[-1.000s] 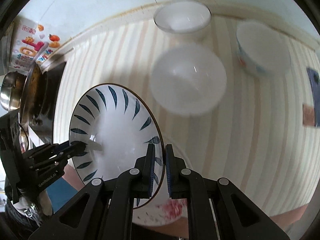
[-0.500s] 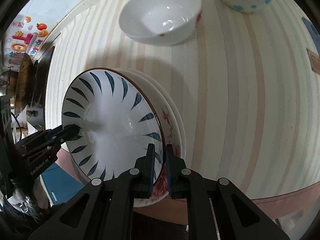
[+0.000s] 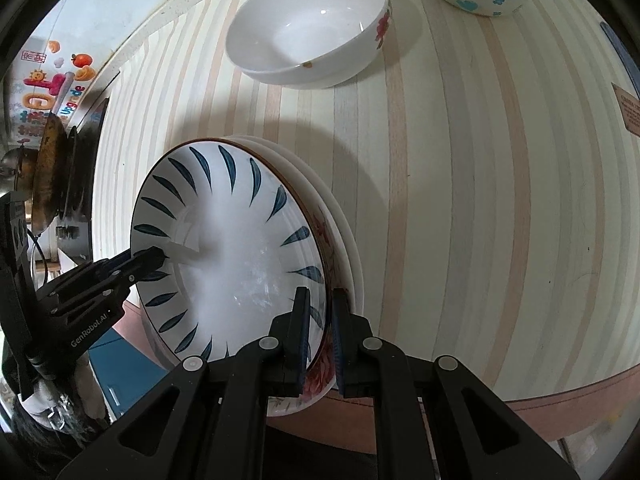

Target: Organize plates and bowls

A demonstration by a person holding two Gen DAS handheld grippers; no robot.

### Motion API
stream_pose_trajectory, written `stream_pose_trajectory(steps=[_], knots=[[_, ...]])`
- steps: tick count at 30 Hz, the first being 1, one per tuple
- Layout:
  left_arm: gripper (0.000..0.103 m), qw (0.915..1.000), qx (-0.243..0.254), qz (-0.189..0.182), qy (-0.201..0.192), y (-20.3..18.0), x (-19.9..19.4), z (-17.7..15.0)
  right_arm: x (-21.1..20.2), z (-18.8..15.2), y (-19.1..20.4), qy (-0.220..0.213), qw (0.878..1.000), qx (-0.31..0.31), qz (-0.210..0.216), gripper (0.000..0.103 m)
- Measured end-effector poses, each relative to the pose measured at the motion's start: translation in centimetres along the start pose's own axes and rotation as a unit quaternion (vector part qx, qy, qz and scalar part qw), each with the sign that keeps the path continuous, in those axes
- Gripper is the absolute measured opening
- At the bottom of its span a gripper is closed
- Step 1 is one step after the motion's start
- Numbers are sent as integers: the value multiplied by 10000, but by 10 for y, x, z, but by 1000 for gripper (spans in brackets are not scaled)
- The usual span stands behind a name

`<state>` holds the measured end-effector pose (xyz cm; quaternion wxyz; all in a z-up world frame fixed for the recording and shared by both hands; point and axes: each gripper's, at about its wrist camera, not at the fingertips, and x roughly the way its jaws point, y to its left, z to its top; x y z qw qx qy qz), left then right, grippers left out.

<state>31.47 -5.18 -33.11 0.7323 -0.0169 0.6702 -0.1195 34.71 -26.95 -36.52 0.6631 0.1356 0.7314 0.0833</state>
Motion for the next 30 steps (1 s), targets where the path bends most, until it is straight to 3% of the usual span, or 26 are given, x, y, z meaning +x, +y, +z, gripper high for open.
stream_pose_trajectory(steps=[9, 11, 16, 21, 27, 28, 30], knots=[[18, 9994, -298, -10, 156, 10, -2, -2, 0, -3, 7, -52, 9999, 128, -48, 22], [19, 9994, -338, 64, 77, 10, -7, -4, -3, -2, 9, -68, 9999, 110, -31, 28], [19, 9985, -471, 199, -180, 13, -30, -12, -20, -7, 20, -282, 9995, -107, -86, 30], [19, 9964, -427, 329, -659, 4, -77, -33, -55, -33, 43, -715, 9964, -418, -154, 47], [37, 9904, -343, 357, -1293, -9, -140, -65, -103, -77, 67, -1176, 9911, -619, -98, 70], [54, 9898, -327, 343, -1344, -11, -149, -71, -109, -84, 70, -1240, 9901, -641, -114, 78], [81, 9890, -290, 291, -1419, -16, -161, -77, -126, -99, 73, -1413, 9877, -658, -149, 80]])
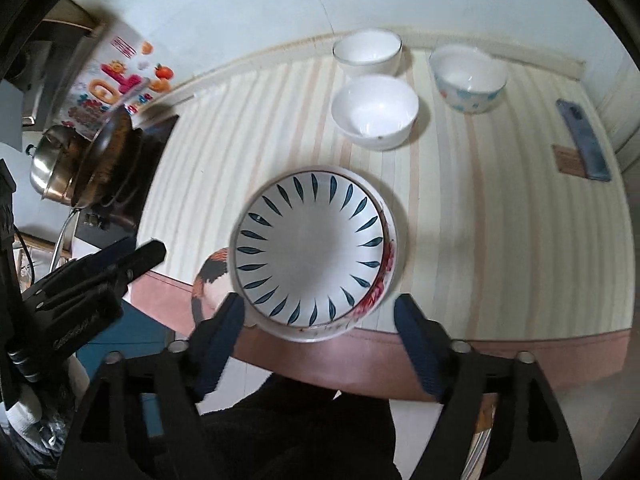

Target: Organize plates and bowls

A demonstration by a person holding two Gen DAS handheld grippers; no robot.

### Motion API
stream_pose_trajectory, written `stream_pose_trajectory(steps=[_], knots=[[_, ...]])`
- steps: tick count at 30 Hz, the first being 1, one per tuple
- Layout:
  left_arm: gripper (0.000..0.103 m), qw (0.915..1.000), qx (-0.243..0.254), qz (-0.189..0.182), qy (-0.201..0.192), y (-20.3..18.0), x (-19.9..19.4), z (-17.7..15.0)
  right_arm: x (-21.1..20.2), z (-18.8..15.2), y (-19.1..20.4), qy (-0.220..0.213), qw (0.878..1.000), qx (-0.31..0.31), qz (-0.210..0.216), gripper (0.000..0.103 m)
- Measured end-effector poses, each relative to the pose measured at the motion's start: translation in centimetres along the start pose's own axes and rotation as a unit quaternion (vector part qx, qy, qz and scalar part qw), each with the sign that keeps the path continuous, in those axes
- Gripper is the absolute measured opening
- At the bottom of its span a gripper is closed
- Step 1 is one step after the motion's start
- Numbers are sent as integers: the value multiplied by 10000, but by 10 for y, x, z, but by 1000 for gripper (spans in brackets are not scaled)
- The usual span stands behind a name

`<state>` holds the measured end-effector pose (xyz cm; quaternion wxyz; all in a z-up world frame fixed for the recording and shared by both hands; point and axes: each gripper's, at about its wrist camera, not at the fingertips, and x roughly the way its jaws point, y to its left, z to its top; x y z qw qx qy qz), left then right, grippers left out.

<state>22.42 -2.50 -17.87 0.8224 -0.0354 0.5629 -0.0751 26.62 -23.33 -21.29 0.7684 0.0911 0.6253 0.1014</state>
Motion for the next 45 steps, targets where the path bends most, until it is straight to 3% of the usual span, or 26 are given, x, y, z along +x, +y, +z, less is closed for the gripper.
stream_pose_trajectory(steps=[3, 14, 22, 26, 31, 35, 41, 45], knots=[[83, 9999, 69, -70, -136, -5, -20, -9, -31, -13, 8, -234, 9997, -46, -45, 89], [84, 9982, 193, -532, -222, -2, -69, -26, -99, -53, 32, -640, 9974, 44, -333, 92], [84, 9960, 377, -702, -414, -2, -84, -19, -113, -60, 40, -760, 9962, 304, -313, 92], [84, 9955, 456, -644, -533, -3, -76, -5, -107, -48, 31, -777, 9960, 447, -53, 93], [84, 9973, 248, -502, -485, -5, -39, 35, -82, -8, -1, -817, 9933, 748, 325, 93], [84, 9990, 67, -360, -267, -13, 13, 78, -52, 36, -34, -757, 9922, 853, 500, 93], [84, 9994, -250, -211, 144, -31, 96, 129, 17, 109, -95, -328, 9941, 903, 503, 93], [83, 9970, -434, -325, 557, -40, 153, 150, 67, 148, -131, -23, 9934, 985, 585, 92]])
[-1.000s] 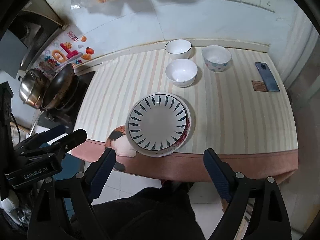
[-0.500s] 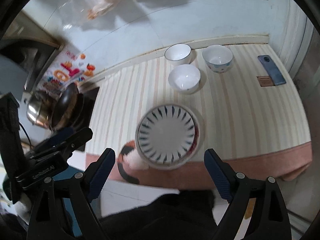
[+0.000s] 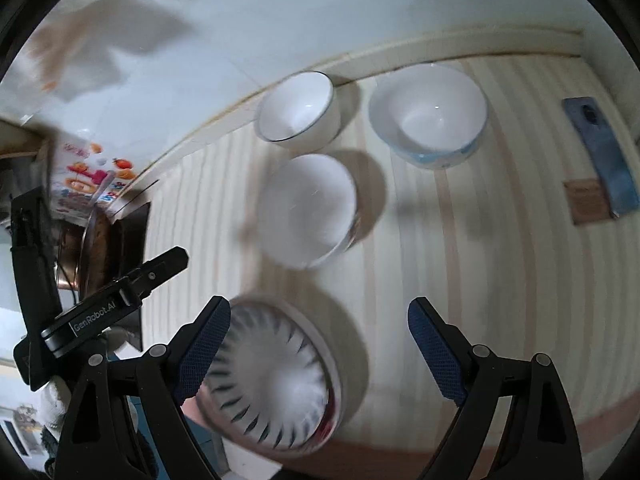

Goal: Organize plates and bowls
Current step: 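Grasp the plain white bowl rim with both grippers and lift it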

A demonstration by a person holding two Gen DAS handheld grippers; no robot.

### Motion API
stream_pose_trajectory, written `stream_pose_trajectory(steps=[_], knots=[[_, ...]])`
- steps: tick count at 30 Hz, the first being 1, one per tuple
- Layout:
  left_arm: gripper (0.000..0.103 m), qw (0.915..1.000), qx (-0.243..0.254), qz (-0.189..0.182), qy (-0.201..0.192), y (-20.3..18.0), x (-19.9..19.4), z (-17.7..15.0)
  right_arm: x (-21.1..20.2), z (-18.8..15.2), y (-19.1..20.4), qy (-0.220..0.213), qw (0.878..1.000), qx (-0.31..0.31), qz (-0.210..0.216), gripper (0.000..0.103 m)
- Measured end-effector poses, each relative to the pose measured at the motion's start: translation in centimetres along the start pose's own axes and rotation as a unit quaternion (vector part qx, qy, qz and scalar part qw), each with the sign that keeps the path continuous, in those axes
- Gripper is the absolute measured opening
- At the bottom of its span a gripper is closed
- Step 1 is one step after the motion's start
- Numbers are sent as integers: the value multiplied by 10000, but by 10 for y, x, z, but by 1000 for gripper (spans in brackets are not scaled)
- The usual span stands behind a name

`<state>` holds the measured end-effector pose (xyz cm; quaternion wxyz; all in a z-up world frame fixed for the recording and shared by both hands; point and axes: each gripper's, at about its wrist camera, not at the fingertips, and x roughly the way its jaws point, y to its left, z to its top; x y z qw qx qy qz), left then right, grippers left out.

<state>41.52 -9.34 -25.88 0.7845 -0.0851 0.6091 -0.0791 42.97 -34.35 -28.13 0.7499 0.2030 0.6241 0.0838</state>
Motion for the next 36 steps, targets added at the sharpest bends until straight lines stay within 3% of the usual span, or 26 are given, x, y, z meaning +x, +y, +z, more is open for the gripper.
stream_pose_trajectory(steps=[2, 3, 8, 9, 11, 12, 24, 36], knots=[[77, 9997, -41, -127, 210, -3, 28, 11, 20, 17, -10, 77, 9999, 16, 82, 88], [69, 9994, -69, -139, 294, -5, 38, 14, 31, 23, -14, 122, 9999, 55, 88, 86], [42, 9971, -94, -384, 657, -12, 79, 23, 77, 50, -29, 333, 9984, 259, 381, 55], [33, 9966, -98, -422, 696, -14, 84, 24, 82, 52, -30, 328, 9984, 257, 380, 50], [22, 9958, -77, -527, 746, -18, 92, 24, 94, 56, -31, 366, 9984, 241, 349, 27], [16, 9958, -52, -537, 739, -20, 93, 24, 102, 58, -32, 428, 9981, 256, 361, 23], [15, 9972, 108, -514, 524, -32, 82, 26, 100, 46, -29, 256, 9995, 70, 163, 20], [15, 9949, 568, -708, 436, -79, 47, -10, 37, 5, -54, -11, 10000, 45, 30, 20]])
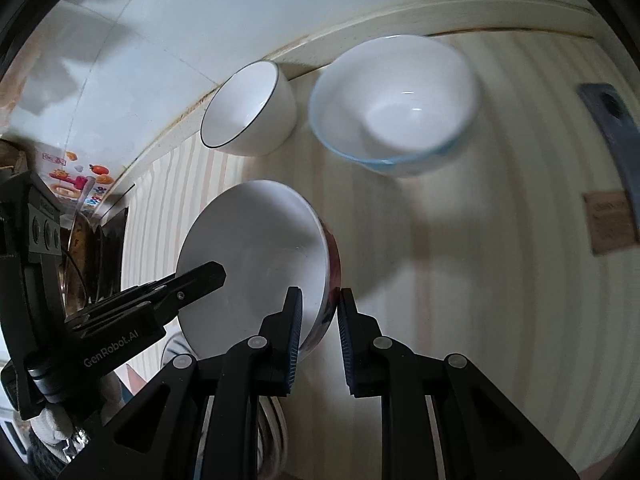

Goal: Organize plates and bowls
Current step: 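Grasp the plain white bowl rim with both grippers and lift it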

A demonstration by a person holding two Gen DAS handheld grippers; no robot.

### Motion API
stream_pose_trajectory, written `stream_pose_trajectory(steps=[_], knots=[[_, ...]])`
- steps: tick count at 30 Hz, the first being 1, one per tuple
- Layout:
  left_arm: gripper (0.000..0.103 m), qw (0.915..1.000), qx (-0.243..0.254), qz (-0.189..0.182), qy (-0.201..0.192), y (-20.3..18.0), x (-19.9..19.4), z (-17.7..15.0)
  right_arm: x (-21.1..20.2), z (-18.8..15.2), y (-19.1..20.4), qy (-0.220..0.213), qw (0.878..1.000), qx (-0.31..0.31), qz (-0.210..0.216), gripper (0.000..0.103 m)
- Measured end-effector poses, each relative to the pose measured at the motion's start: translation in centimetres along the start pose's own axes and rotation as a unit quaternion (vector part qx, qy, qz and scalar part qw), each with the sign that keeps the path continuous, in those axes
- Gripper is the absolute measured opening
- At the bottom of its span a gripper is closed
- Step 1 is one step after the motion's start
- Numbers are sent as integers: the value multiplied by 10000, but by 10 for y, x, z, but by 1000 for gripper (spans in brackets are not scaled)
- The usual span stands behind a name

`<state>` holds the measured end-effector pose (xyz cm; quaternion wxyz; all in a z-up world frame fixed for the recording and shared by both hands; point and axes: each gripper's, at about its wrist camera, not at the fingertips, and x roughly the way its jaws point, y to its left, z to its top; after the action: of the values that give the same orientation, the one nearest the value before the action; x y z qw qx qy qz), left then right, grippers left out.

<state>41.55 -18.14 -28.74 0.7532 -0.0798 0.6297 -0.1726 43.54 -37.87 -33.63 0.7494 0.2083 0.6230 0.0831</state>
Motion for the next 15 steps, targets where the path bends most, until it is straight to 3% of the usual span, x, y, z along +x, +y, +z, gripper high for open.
stream_pose_trajectory(steps=[9, 15], knots=[[15, 9982, 537, -203, 162, -58, 3, -38, -56, -55, -44, -257, 9990, 309, -183, 20], [15, 9960, 799, -145, 363, -82, 19, -62, -64, -88, -67, -265, 9980, 454, -356, 20]])
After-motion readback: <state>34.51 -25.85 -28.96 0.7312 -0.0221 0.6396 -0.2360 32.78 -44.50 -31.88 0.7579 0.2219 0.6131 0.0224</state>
